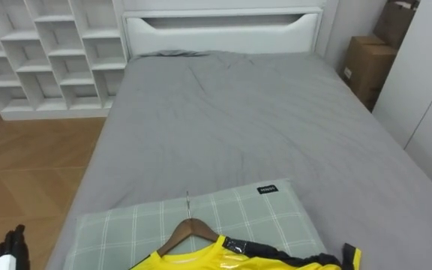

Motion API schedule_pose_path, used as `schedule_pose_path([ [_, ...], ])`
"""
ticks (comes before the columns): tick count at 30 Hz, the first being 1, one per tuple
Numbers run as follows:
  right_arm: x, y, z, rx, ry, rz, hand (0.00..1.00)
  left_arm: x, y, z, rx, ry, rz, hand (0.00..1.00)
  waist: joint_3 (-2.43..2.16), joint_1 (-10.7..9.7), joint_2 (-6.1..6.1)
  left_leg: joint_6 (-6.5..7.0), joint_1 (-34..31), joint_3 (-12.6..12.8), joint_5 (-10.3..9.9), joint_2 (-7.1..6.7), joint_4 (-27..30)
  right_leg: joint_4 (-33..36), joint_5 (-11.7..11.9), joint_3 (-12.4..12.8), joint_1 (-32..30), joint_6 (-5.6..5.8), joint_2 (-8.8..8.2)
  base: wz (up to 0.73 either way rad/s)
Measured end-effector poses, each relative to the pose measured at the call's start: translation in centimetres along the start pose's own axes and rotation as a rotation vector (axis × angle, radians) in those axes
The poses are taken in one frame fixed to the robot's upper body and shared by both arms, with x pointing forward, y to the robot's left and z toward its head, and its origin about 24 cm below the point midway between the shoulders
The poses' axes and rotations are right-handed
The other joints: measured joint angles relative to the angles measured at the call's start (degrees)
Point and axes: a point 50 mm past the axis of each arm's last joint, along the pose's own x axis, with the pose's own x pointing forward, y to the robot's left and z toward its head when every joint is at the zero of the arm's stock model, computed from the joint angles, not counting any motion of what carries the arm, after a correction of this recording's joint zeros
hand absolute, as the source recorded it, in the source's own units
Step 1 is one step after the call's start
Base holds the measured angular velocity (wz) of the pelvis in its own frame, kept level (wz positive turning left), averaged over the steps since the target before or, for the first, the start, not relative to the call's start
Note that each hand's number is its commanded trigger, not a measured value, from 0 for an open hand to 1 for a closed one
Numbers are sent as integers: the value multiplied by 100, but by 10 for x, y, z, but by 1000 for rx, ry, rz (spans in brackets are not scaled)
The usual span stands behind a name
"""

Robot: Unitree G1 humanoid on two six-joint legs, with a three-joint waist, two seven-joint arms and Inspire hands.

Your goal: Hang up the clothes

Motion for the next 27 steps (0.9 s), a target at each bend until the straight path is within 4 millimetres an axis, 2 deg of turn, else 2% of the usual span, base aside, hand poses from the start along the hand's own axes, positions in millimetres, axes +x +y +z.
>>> schedule_pose_path([
  [7, 0, 0, 1, -15, -1, 1, 0, -6, -12, 11, 72, -80, -83, 0, 1, -7, -4, 0, 8, -3, 0, 0, 0, 0, 1, 8, 0, 1, 2, 0],
  [13, 0, 0, 2, -24, -10, 3, 0, -7, -14, 18, 91, -122, -104, 0, 0, -31, 34, 0, 35, 1, 0, -1, 0, 12, 10, 48, -65, 1, 5, -3],
  [22, 0, 0, 4, -34, -28, 11, 0, -9, -14, 33, 107, -207, -103, 0, -12, -193, 79, 0, 35, 24, 0, -2, 0, 10, 15, 98, -77, 3, 14, -2],
  [27, 0, 1, 5, -39, -34, 13, 0, -9, -15, 34, 112, -214, -119, 0, -9, -244, 84, 0, 40, 50, 0, -2, -1, 14, 18, 131, -68, 4, 16, -3],
])
